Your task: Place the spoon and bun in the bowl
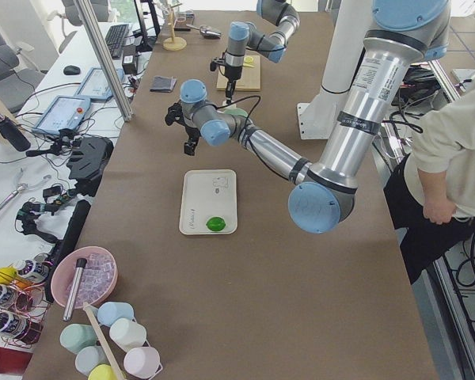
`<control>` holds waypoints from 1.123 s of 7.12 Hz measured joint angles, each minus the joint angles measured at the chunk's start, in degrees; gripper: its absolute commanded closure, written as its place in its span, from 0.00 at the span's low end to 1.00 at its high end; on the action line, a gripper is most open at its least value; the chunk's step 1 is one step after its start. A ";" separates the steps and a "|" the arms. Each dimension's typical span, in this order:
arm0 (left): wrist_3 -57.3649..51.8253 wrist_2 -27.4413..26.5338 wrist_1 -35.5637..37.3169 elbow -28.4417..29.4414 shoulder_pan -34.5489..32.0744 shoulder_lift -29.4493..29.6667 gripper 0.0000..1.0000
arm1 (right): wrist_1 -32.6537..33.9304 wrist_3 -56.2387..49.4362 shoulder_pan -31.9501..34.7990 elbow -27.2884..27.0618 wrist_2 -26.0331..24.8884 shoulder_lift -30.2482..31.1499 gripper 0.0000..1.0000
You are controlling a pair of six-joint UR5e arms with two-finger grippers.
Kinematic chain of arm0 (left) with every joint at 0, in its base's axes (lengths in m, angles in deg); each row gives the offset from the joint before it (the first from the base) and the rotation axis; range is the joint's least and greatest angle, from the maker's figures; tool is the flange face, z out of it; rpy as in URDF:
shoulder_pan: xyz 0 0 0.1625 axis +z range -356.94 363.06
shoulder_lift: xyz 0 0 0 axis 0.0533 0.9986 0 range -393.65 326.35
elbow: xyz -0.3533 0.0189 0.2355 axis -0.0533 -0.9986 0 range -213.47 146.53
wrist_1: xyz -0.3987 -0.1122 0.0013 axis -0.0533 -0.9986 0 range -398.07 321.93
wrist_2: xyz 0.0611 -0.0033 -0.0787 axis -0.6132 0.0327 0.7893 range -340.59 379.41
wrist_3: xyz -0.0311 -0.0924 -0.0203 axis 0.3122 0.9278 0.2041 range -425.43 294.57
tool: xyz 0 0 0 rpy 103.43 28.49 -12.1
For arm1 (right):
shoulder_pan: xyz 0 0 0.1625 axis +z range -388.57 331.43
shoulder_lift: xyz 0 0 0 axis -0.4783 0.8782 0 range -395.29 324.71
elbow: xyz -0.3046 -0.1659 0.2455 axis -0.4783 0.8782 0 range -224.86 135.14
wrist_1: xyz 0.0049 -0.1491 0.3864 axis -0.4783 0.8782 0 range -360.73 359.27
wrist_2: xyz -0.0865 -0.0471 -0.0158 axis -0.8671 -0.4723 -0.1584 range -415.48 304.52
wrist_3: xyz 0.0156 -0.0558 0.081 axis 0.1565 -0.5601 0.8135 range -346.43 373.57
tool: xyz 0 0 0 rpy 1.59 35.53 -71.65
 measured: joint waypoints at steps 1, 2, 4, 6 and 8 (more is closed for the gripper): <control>-0.01 -0.10 0.05 0.05 0.00 -0.04 0.03 | 0.05 0.01 -0.59 -0.32 -0.88 0.38 0.00; -0.01 -0.22 0.17 0.12 -0.04 -0.06 0.03 | 0.21 -0.29 -0.79 -2.14 -0.96 1.98 0.00; -0.16 -0.27 0.34 0.13 -1.16 -0.71 0.03 | 0.65 -3.98 2.16 -10.81 2.48 10.55 0.00; -5.15 0.02 0.46 -0.14 -5.16 -4.42 0.03 | 0.73 -17.55 11.88 -15.44 9.76 20.50 0.00; -15.40 0.16 3.25 -0.37 -11.17 -9.00 0.03 | 0.69 -37.55 23.29 -15.85 15.53 29.77 0.00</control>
